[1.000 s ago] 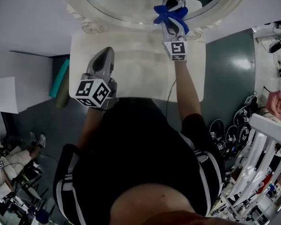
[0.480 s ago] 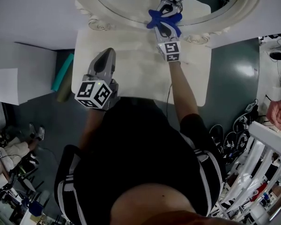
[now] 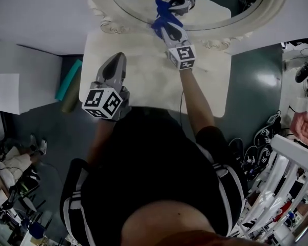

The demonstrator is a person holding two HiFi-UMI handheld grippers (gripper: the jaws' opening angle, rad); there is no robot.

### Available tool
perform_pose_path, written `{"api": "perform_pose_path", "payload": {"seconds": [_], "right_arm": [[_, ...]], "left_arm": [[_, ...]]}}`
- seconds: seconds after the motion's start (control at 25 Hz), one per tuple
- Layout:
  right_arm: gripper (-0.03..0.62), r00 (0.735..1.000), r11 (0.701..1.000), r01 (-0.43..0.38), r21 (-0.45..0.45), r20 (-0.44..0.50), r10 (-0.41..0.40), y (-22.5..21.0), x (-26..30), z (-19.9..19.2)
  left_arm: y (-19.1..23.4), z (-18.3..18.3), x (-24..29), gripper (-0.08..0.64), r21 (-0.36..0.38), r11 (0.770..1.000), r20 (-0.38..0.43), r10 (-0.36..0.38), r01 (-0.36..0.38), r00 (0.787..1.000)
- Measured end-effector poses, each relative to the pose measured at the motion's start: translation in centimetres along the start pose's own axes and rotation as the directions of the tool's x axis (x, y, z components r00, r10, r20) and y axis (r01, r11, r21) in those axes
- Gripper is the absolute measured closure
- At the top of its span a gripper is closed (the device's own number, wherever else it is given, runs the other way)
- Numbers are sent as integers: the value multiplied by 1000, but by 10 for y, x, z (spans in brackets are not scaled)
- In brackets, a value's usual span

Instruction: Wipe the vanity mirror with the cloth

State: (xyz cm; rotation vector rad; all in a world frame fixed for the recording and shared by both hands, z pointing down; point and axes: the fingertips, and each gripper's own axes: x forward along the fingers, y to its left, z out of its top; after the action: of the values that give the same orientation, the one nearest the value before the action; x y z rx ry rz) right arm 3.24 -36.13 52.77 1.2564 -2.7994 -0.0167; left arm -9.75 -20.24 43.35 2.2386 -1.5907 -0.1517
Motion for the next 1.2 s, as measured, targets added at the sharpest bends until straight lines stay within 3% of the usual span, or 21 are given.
{"api": "perform_pose_path", "payload": {"seconds": [0.24, 0.44, 0.6, 0.88, 1.2], "right_arm": [[538, 984, 991, 47, 129, 165, -68, 32, -59, 79], [538, 964, 979, 124, 162, 214, -158, 40, -113, 117], [538, 952, 963, 212, 166, 187, -242, 31, -153, 119], [541, 917, 911, 349, 222, 122, -381, 14, -208, 98], [541, 899, 893, 396, 215, 107, -424, 8, -227, 96]], "left_arm": [[-16, -2, -21, 549, 15, 999, 31, -50, 50, 998], [-33, 2, -21, 549, 18, 993, 45, -115, 115, 992], [-49, -1, -10, 549, 18, 985, 38, -171, 170, 985], [-75, -20, -2, 549, 6, 971, -2, -239, 239, 971], [-90, -21, 3, 549, 16, 965, -10, -263, 263, 965]]}}
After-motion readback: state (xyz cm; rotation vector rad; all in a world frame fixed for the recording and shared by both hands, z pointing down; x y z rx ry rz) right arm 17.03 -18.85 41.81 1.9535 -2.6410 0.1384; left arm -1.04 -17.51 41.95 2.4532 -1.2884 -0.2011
